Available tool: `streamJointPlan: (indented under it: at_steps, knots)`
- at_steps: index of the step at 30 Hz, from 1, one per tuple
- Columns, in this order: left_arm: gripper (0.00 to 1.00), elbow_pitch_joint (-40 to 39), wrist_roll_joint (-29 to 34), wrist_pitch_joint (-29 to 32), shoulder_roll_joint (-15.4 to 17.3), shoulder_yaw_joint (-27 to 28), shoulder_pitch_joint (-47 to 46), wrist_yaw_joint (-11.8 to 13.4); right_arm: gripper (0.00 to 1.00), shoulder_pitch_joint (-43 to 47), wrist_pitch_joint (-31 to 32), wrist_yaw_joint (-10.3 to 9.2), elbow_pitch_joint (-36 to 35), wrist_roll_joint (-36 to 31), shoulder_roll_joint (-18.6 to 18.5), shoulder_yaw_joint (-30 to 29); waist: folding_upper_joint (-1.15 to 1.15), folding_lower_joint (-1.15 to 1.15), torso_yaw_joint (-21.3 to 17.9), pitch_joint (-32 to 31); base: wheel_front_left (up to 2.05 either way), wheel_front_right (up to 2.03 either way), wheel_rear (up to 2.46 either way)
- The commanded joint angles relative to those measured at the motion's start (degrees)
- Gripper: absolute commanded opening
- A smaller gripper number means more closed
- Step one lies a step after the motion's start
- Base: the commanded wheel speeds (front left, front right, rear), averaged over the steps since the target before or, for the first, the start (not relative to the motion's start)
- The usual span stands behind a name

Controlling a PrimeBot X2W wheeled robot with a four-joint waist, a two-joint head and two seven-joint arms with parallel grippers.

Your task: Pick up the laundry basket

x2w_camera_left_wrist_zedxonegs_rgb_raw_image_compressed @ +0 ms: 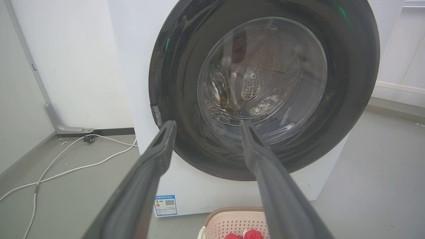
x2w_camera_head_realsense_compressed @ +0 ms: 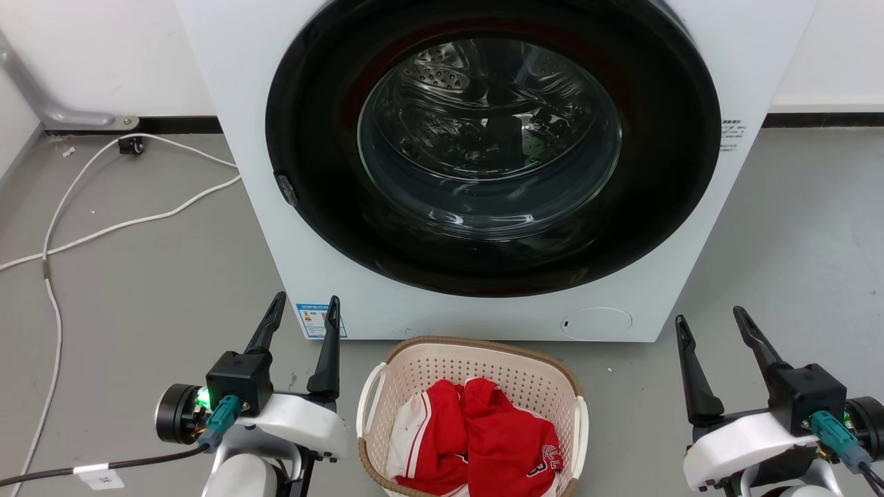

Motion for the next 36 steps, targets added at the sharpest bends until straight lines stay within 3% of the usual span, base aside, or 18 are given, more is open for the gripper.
streamJointPlan:
  at_steps: [1,9,17,36]
  knots:
    - [1.00,0.06,0.16,-0.15,-0.05,0.13,-0.71,0.23,1.00,0.23,0.10,-0.02,0.10,0.47,0.17,-0.04,0.00,0.00,0.00,0.05,0.00,0.00,0.00]
    - [1.00,2.30,-0.50,-0.15,-0.04,0.08,-3.24,-0.04,1.00,-1.00,1.54,-0.03,2.73,1.91,0.15,-1.14,0.00,0.00,0.06,2.78,0.00,0.00,0.00]
    - [1.00,9.15,-1.71,-0.14,0.84,0.34,-10.66,-0.82,1.00,-7.57,3.85,-0.03,8.97,4.02,0.13,-1.26,0.00,0.00,-0.30,11.90,0.00,0.00,0.00]
    - [1.00,35.66,-7.30,1.22,4.04,-4.15,-33.27,-2.47,1.00,-32.09,5.29,-0.03,39.20,9.67,0.14,3.89,0.00,0.00,-1.47,32.42,0.00,0.00,0.00]
